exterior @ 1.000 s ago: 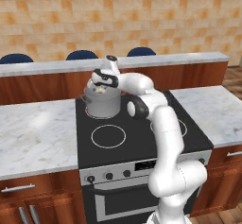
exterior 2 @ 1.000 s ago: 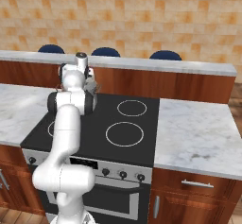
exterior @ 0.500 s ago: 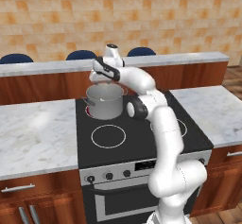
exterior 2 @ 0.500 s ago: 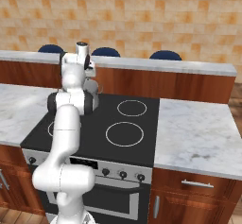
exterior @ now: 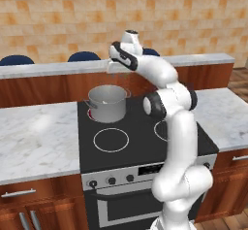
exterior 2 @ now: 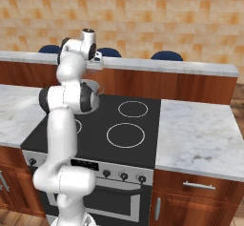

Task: Turn on the burner for the pot on the stove. Wait thirty seconds for the pot to heat up. Then add the garlic to the pot.

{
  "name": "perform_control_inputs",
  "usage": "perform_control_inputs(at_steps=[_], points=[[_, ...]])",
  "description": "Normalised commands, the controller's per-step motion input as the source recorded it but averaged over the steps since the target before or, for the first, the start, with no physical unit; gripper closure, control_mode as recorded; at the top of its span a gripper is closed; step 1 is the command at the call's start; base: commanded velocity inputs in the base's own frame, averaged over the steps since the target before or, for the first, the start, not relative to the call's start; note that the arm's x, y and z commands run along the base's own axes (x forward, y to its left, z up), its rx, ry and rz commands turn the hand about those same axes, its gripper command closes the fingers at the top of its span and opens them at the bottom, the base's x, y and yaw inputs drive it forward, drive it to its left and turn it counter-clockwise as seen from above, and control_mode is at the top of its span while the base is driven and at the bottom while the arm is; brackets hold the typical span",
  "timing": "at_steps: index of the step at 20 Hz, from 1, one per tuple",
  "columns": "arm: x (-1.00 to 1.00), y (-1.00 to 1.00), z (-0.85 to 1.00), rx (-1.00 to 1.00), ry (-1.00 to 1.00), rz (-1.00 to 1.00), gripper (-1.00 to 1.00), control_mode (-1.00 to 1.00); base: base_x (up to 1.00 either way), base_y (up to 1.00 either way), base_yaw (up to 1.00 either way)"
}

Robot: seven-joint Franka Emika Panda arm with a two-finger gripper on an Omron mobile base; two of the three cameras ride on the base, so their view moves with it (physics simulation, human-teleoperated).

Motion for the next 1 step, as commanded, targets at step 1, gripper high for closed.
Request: perform_control_inputs(at_steps=[1], points=[[-1.00,-0.53,-0.26,0.06,-0.20,-0.05,-1.00,-1.00,0.00,0.00,0.00]])
